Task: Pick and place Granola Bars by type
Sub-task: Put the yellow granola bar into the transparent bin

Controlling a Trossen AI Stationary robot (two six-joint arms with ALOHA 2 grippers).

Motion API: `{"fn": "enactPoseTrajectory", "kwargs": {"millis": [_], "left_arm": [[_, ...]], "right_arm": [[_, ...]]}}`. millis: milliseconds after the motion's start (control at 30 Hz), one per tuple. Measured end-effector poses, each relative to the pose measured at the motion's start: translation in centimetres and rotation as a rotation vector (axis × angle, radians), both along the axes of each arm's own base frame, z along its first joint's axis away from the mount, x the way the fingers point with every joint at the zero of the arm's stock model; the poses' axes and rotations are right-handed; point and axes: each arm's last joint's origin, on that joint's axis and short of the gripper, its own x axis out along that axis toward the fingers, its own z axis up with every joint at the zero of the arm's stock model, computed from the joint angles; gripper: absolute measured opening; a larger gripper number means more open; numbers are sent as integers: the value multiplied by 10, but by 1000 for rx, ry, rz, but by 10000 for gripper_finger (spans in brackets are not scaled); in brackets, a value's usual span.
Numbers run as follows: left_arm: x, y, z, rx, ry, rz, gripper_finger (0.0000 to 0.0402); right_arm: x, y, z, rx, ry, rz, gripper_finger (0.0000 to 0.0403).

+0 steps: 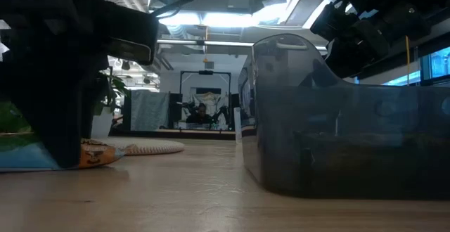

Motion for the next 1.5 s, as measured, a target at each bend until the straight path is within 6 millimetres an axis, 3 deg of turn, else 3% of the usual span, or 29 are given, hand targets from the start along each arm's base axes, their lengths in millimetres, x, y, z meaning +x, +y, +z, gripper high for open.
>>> {"fn": "enactPoseTrajectory", "kwargs": {"millis": [267, 433, 600, 933, 1100, 1333, 1500], "left_arm": [[2, -1, 1, 11, -36, -81, 80], [3, 0, 9, -1, -78, -75, 84], [7, 5, 29, -4, -178, -121, 88], [31, 40, 58, 129, -406, -199, 83], [44, 63, 64, 329, -473, -263, 81], [57, 89, 75, 738, -480, -330, 78], [63, 99, 83, 918, -478, -372, 82]], "right_arm": [[0, 0, 0, 0, 0, 0, 249], [0, 0, 0, 0, -2, 0, 249], [1, 0, 2, 2, -22, 0, 249], [8, 1, 15, 37, -174, 5, 249], [12, 2, 22, 164, -266, -42, 249], [13, 1, 27, 394, -319, -148, 249], [18, -3, 38, 430, -350, -176, 249]]}}
